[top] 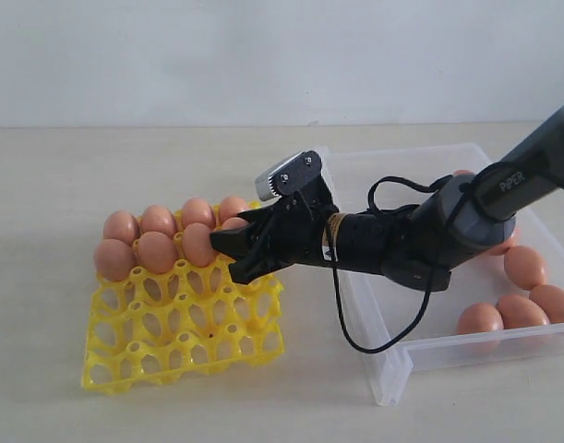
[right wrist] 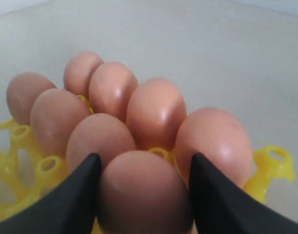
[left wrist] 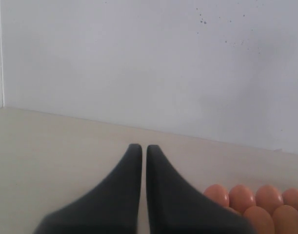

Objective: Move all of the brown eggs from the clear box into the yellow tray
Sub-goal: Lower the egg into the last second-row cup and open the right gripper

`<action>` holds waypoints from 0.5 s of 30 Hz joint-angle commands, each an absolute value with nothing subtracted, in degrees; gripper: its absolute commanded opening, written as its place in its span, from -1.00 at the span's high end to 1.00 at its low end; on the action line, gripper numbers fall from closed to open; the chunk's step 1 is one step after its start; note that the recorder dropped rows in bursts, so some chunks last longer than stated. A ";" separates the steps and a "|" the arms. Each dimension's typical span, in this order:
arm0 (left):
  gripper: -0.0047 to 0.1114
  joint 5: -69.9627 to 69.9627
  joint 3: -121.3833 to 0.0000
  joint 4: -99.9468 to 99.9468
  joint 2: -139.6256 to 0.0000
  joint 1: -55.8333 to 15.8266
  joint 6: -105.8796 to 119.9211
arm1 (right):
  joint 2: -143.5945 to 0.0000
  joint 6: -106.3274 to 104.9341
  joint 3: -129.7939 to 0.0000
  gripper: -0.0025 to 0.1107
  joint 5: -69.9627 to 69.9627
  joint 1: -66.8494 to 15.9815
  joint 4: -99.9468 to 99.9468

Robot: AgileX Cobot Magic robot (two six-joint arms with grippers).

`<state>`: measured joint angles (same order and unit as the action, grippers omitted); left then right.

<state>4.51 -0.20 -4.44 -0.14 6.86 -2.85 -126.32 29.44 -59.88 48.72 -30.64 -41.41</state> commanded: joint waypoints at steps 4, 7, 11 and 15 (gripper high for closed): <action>0.85 4.44 0.00 -4.95 0.00 6.77 -3.36 | -126.44 28.97 -60.09 0.96 49.89 -30.50 -40.57; 0.85 4.44 0.00 -4.95 0.00 6.77 -3.36 | -126.44 29.07 -60.09 0.96 49.89 -30.50 -40.58; 0.85 4.33 0.00 -4.95 0.00 6.77 -3.36 | -126.44 29.07 -60.09 0.87 50.25 -30.50 -40.58; 0.85 4.33 0.00 -4.95 0.00 6.77 -3.36 | -126.44 29.07 -60.09 0.48 50.54 -30.50 -40.58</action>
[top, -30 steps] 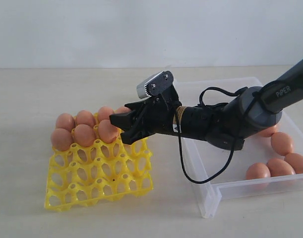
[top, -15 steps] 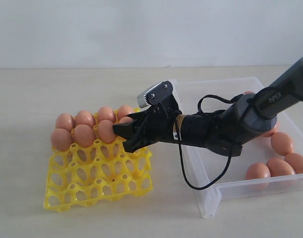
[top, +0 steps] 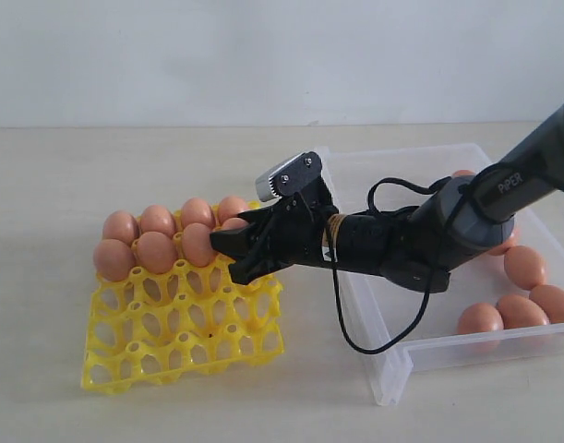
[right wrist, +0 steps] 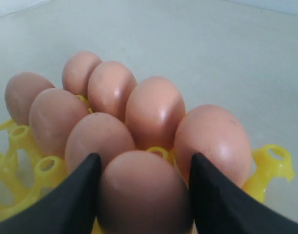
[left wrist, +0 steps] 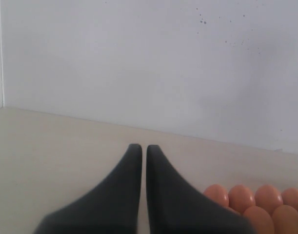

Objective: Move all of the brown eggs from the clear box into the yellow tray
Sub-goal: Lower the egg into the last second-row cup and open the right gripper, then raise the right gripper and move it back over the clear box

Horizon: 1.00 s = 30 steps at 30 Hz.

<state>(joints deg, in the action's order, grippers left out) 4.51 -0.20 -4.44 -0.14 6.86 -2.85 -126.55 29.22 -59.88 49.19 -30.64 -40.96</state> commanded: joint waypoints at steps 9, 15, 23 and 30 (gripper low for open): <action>0.85 4.44 0.00 -4.95 0.00 6.77 -3.36 | -124.57 31.03 -60.09 -0.04 50.79 -30.50 -38.82; 0.85 4.44 0.00 -4.95 0.00 6.77 -3.36 | -118.39 31.03 -60.09 -0.04 48.44 -30.50 -38.79; 0.85 4.44 0.00 -4.95 0.00 6.77 -3.36 | -104.93 32.77 -60.09 0.13 25.23 -30.50 -38.79; 0.85 4.33 0.00 -4.95 0.00 6.77 -3.36 | -92.94 27.25 -61.28 0.96 -9.58 -29.09 -38.79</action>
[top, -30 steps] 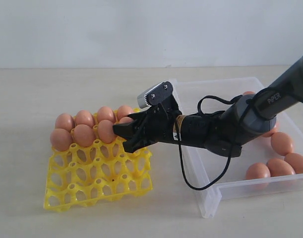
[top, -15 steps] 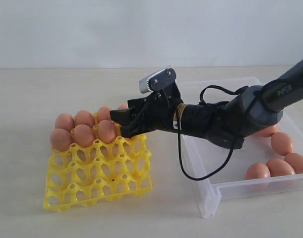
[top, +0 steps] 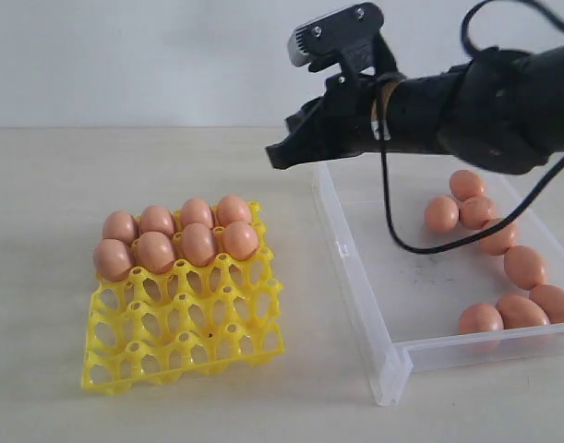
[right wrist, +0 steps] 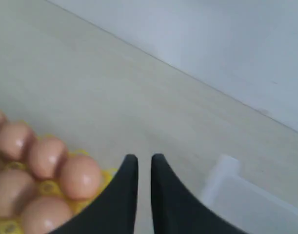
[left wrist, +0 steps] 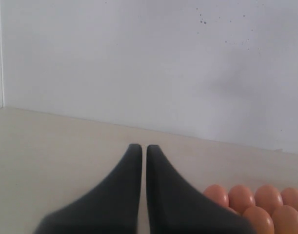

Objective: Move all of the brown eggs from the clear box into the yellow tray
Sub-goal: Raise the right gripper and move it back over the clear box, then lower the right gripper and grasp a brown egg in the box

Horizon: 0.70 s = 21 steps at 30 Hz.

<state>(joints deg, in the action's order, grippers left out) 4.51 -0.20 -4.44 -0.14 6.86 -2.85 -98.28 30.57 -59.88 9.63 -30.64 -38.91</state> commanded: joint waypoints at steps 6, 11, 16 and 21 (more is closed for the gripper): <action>0.85 4.33 0.00 -4.95 0.00 6.77 -3.36 | -93.76 22.03 -66.28 0.96 -37.18 -22.27 -34.53; 0.85 4.47 0.00 -4.95 0.00 6.77 -3.36 | -98.80 1.15 -66.62 0.96 -46.74 -12.84 -7.58; 0.85 4.47 0.00 -4.95 0.00 6.77 -3.36 | -102.49 -4.01 -66.62 0.87 -54.17 -11.98 -6.47; 0.85 4.33 0.00 -4.95 0.00 6.77 -3.36 | -102.49 -4.83 -66.62 0.05 -52.51 -11.98 -6.47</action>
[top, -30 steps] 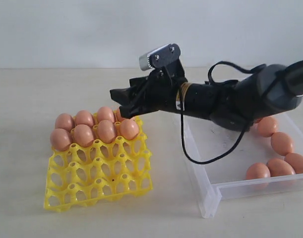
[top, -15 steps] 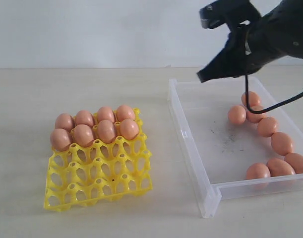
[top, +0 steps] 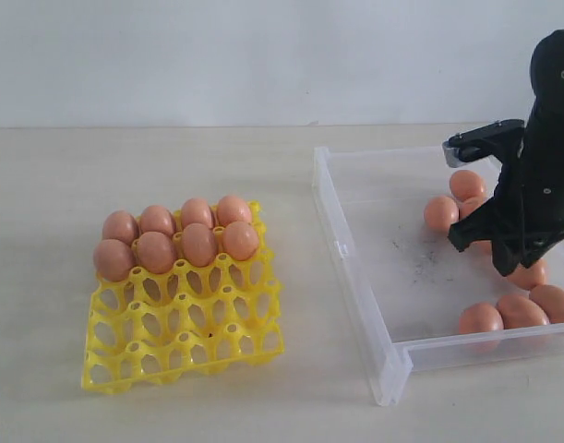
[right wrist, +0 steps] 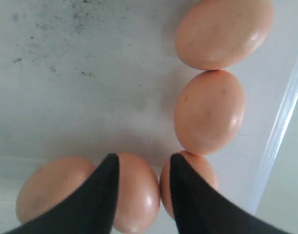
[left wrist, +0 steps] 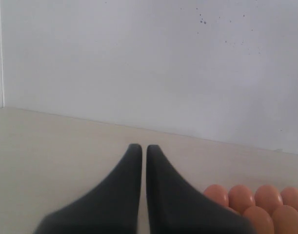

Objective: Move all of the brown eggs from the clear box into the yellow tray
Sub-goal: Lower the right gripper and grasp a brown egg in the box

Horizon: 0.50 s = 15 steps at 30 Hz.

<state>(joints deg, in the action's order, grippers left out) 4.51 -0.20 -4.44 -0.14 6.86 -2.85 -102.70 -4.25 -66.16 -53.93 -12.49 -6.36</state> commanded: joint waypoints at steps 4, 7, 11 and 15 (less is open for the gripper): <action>0.85 4.33 0.00 -4.95 0.00 6.77 -3.36 | -102.49 -4.05 -66.62 0.03 -48.49 -11.98 -8.89; 0.85 4.43 0.00 -4.95 0.00 6.77 -3.36 | -102.49 -0.41 -66.62 0.03 -48.38 -11.98 -14.26; 0.85 4.43 0.00 -4.95 0.00 6.77 -3.36 | -102.83 0.00 -66.62 0.03 -48.23 -11.98 -14.57; 0.85 4.43 0.00 -4.95 0.00 6.77 -3.36 | -106.07 0.54 -66.62 0.03 -48.44 -11.98 -14.68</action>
